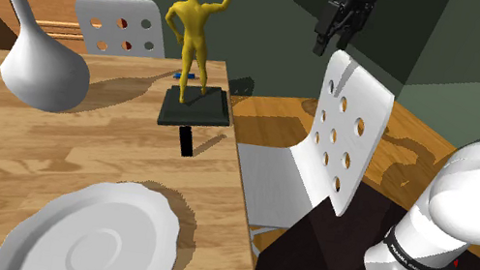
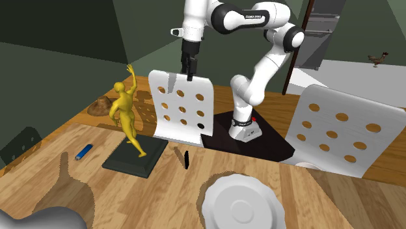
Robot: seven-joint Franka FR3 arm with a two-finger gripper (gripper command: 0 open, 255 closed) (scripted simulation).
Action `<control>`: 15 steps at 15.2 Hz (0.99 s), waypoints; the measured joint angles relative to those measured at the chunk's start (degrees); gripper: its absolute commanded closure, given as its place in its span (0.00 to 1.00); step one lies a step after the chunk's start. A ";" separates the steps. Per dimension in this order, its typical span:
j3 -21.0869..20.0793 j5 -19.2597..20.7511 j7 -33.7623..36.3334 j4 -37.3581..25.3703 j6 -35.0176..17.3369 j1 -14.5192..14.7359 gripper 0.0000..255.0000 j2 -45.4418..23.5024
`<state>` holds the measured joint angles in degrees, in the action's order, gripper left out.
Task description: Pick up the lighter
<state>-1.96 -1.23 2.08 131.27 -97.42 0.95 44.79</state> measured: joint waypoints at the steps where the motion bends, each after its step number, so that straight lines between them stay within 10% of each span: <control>1: 0.00 0.00 0.00 0.00 0.00 0.00 0.00 0.00; 15: -16.24 -5.04 19.06 -3.72 -8.12 2.42 0.00 -14.91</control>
<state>-18.20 -6.27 21.14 127.55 -105.54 3.37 29.89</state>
